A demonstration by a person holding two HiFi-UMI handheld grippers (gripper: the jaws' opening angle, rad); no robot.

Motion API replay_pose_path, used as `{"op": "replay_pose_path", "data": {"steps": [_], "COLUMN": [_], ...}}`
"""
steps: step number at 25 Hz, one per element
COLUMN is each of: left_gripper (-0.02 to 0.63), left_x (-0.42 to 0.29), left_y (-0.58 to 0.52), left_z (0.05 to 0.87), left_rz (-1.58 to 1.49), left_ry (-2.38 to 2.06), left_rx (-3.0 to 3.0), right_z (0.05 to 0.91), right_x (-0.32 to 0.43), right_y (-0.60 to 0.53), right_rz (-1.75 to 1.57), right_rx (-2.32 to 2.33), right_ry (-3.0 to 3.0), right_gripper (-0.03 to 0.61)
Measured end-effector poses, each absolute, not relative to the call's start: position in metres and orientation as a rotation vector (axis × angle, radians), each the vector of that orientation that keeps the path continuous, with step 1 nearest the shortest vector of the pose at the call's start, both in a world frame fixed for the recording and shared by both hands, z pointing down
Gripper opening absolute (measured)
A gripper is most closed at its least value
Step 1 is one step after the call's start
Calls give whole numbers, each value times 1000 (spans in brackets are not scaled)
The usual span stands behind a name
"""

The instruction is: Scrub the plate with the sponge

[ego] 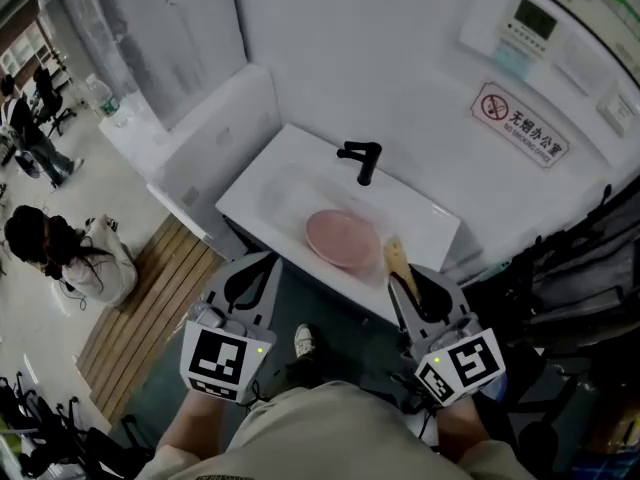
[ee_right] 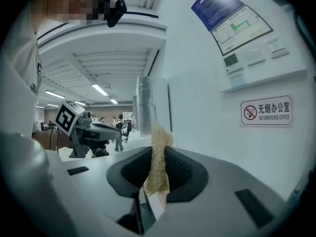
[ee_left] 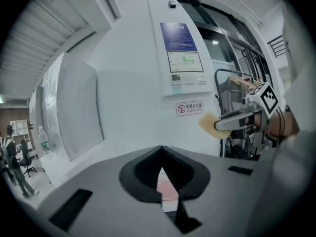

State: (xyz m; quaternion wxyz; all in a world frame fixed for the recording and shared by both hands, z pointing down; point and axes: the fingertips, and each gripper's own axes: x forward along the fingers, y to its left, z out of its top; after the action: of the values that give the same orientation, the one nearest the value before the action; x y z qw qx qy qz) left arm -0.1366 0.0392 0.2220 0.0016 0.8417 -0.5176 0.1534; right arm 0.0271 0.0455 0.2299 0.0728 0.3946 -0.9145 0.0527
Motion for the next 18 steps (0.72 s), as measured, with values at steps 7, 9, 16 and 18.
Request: {"op": "replay_pose_path", "data": {"steps": [7,9,16,18], "left_gripper": [6,6,6,6], "left_x": [-159,-162,-162,-159], "left_y": [-21,-31,-53,-60], "left_z": [224,229,241,244], "left_rz": [477,507,535,538], "left_ry": [-1552,-1546,-1556,-1566], "left_rx": [2685,2689,2645,2624], "right_z": [225,227,234,238], "right_x": [1,-1,5,8], "right_y": [-11,-21,-52,-59], "right_rz": [166,179,221,238], "right_rx": [1265,1271,1264,1242], "right_ry": [-2728,-2725,-2725,-2732], "right_gripper": [81,81,81,80]}}
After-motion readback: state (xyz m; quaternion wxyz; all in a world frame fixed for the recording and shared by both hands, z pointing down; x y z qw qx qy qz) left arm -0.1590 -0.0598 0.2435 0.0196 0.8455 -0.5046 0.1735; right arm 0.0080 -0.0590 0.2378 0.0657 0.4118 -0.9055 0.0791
